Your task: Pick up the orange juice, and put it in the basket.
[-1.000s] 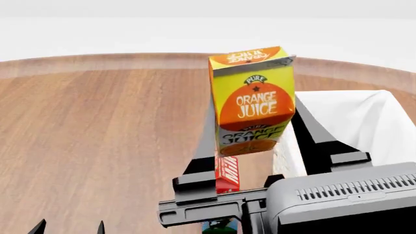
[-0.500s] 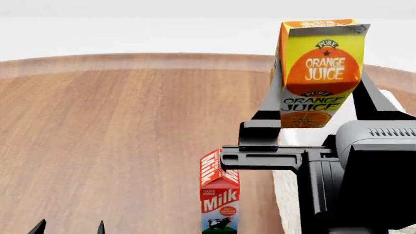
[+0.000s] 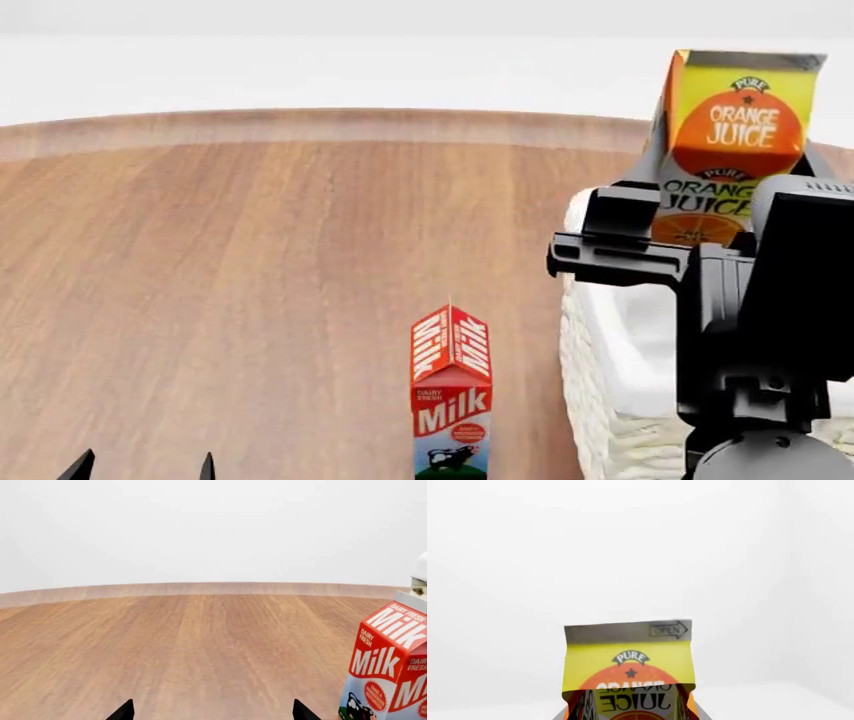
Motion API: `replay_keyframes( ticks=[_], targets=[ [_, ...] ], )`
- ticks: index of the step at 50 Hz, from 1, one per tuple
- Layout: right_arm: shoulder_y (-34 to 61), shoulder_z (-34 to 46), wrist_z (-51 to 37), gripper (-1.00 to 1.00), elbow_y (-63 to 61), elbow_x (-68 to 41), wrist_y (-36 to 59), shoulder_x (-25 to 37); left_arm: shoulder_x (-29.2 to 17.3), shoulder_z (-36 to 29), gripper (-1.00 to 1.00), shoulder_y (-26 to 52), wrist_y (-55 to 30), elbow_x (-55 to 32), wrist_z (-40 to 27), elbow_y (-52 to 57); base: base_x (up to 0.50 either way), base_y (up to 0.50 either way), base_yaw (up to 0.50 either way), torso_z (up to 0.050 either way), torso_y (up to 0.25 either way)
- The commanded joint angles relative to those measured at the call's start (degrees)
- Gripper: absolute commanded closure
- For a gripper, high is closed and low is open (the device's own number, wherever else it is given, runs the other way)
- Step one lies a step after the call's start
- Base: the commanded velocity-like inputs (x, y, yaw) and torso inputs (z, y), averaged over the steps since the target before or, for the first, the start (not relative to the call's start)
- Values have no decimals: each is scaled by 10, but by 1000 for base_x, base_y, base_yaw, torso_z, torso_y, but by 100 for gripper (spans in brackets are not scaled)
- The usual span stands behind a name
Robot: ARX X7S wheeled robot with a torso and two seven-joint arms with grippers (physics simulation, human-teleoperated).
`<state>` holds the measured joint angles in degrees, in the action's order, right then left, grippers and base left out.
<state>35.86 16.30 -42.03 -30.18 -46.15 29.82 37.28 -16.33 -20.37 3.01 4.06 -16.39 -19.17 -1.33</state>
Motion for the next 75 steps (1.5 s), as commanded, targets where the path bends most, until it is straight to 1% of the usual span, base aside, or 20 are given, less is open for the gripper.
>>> replay_keyframes(
  ticks=[1, 12, 30, 45, 66, 68, 75],
  targets=[
    [19, 4, 34, 100, 81, 42, -13, -16, -1, -2, -100, 0, 1, -1, -1, 0, 0, 0, 0, 0, 0],
    [32, 23, 42, 100, 135, 73, -22, -32, -2, -3, -100, 1, 1, -2, -3, 0, 0, 0, 0, 0, 1],
    [47, 33, 47, 100, 200, 89, -33, -57, -4, -6, -100, 2, 2, -4, -5, -1, 0, 0, 0, 1, 1],
    [84, 41, 63, 100, 314, 116, -54, -86, -6, -8, -100, 2, 3, -6, -7, -1, 0, 0, 0, 0, 1],
    [110, 53, 77, 100, 385, 129, -66, -112, -8, -11, -100, 3, 4, -8, -9, -1, 0, 0, 0, 0, 1],
    [116, 54, 81, 100, 413, 137, -80, -120, -8, -11, -100, 3, 4, -8, -10, -1, 0, 0, 0, 0, 0],
    [128, 56, 86, 100, 444, 142, -90, -132, -9, -12, -100, 4, 5, -9, -10, -1, 0, 0, 0, 1, 0]
  ],
)
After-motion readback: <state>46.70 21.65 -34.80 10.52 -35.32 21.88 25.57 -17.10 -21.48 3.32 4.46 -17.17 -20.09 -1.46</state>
